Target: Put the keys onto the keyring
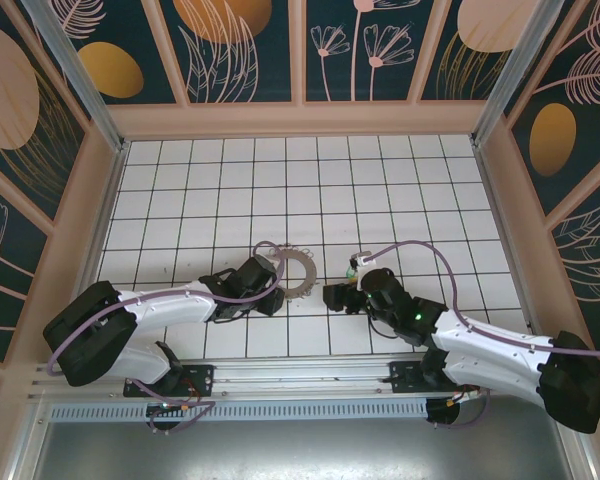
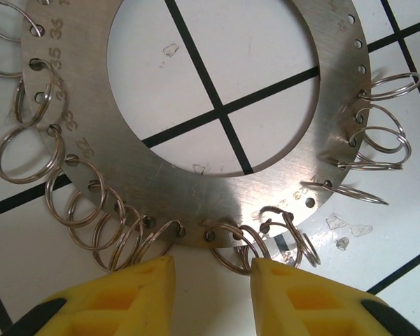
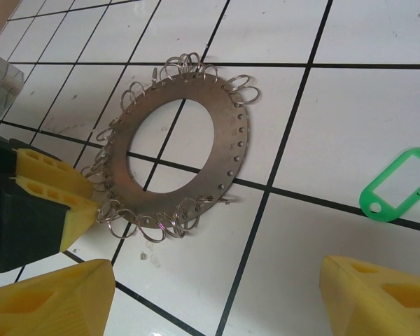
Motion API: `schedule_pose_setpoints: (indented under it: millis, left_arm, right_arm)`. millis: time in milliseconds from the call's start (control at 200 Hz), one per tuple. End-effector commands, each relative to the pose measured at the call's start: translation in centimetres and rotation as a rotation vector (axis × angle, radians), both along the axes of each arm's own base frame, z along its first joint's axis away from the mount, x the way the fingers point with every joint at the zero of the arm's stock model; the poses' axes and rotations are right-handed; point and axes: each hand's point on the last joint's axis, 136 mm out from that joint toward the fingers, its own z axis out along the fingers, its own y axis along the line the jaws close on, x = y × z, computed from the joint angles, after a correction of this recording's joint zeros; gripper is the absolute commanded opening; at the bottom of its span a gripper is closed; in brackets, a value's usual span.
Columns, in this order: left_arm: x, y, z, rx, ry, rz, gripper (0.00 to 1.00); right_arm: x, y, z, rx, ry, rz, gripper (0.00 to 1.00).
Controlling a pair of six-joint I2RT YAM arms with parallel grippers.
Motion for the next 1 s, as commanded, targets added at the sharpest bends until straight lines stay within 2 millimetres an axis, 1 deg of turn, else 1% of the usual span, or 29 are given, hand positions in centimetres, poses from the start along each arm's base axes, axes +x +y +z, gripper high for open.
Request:
schedule_pose_setpoints:
  millis: [0,135,200,255,380,470,606,781,881,996]
  left_arm:
    - [1.0,-0.9,1.3,-0.018,-0.051,-0.009,0.34]
    - [1.1,-1.4,1.6,-0.037,-0.05,-0.014,0.34]
    - [1.1,-1.5,1.7,-0.039,-0.053,-0.017,0.36]
    - [1.1,-1.4,1.5,-0.035,-0.052,-0.017,0.39]
    - [1.1,-1.4,1.2,-0.026,-0.047,-0.017,0.41]
    - [1.1,-1.5,1.0,-0.026,-0.043,-0.018,0.41]
    - [1.2,-1.2,0.8,-0.01,-0.044,-0.011,0.41]
    - [1.1,-0.8,0.7,-0.002,-0.044,0.0,0.38]
    - [1.1,-0.4,0.6,0.018,-0.046,0.011,0.34]
    - [1.1,-0.3,1.0,0.019,-0.052,0.012,0.28]
  right_arm:
    - [0.3,-0.7,0.0,0.011,-0.008,-0.037,0.78]
    - [0.2,-0.8,0.1,0.01,-0.008,-0.041,0.78]
    - [0.3,-0.9,0.1,0.012,-0.01,-0.044,0.78]
    - [0.3,-1.0,0.1,0.012,-0.011,-0.045,0.78]
    - [0.3,-0.9,0.2,0.017,-0.012,-0.044,0.78]
    - [0.3,-1.0,0.2,0.017,-0.01,-0.045,0.78]
    - [0.2,-1.1,0.0,0.012,-0.008,-0.048,0.78]
    - [0.4,-0.9,0.3,0.019,-0.018,-0.046,0.78]
    - [0.4,-0.8,0.4,0.019,-0.02,-0.043,0.78]
    - [0.5,-0.8,0.6,0.019,-0.025,-0.04,0.78]
